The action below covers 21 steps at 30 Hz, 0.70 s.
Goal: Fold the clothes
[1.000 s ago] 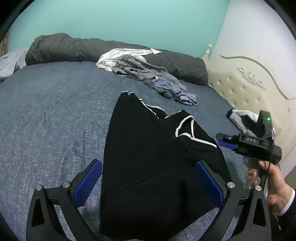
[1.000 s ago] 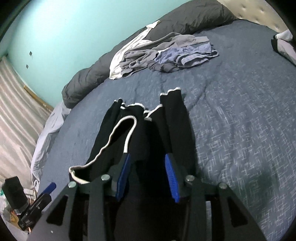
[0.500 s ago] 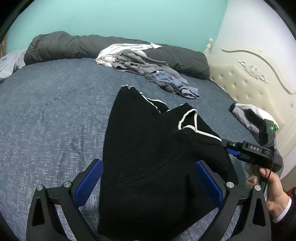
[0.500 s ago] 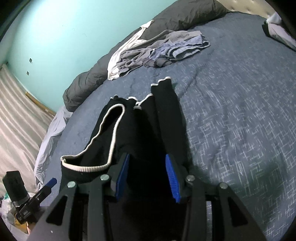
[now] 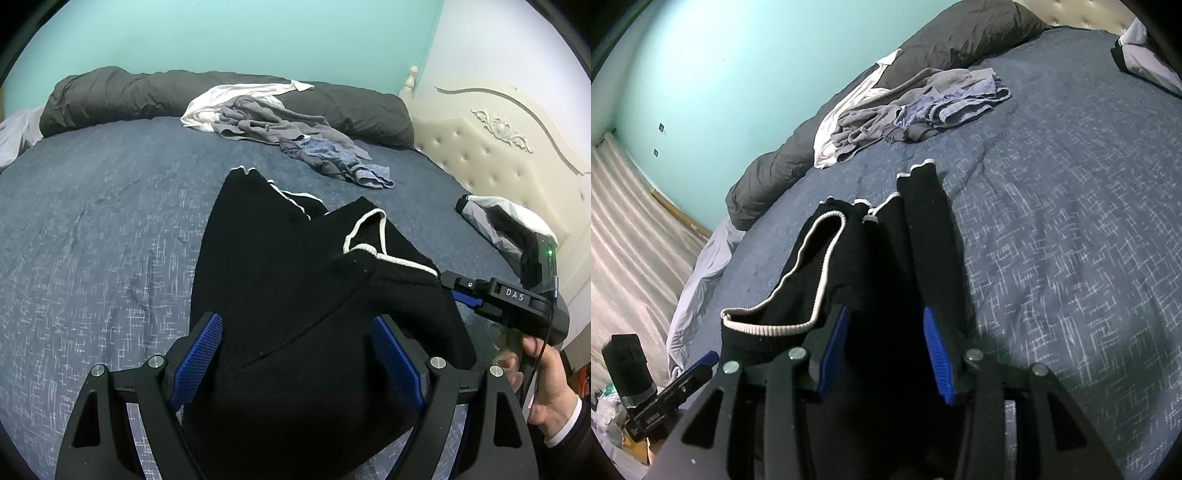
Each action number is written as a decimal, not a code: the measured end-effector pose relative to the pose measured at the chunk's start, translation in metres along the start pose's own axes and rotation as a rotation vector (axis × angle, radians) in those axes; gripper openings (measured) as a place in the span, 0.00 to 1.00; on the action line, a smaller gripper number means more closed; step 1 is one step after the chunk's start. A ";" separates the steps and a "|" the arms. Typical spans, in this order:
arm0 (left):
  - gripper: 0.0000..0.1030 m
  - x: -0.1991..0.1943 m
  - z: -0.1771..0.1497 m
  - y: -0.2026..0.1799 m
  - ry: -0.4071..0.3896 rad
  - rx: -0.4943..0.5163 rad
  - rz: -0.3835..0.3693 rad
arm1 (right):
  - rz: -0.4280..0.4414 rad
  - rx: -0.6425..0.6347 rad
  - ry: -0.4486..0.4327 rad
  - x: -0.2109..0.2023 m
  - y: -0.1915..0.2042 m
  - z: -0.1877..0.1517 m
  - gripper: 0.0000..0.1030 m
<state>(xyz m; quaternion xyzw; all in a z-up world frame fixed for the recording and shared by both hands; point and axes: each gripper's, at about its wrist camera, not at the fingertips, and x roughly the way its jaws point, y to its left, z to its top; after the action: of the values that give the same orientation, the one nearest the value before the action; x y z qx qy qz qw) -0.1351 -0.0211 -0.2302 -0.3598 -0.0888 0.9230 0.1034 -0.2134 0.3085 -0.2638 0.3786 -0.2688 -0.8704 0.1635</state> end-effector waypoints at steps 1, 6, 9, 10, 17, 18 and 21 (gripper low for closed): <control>0.81 0.000 0.001 0.000 0.001 0.002 -0.005 | -0.001 -0.003 -0.002 0.000 0.000 0.000 0.42; 0.74 0.002 0.005 -0.006 0.016 0.028 -0.025 | 0.004 -0.005 -0.007 0.002 0.001 0.000 0.42; 0.74 0.007 0.007 -0.014 0.031 0.060 -0.025 | 0.009 -0.006 -0.010 0.001 0.001 0.000 0.42; 0.74 0.009 0.008 -0.016 0.035 0.069 -0.025 | 0.011 -0.007 -0.010 0.001 0.002 0.001 0.42; 0.74 0.028 0.023 -0.044 0.079 0.167 -0.063 | 0.019 0.001 -0.017 -0.001 -0.001 0.002 0.42; 0.70 0.031 0.025 -0.046 0.088 0.176 -0.069 | 0.020 0.004 -0.020 -0.001 -0.002 0.003 0.42; 0.49 0.043 0.029 -0.051 0.114 0.197 -0.085 | 0.025 0.009 -0.023 -0.001 -0.003 0.004 0.42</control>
<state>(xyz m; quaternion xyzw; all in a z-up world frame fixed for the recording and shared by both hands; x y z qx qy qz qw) -0.1790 0.0361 -0.2246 -0.3956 -0.0070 0.9002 0.1821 -0.2162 0.3131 -0.2630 0.3658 -0.2795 -0.8715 0.1693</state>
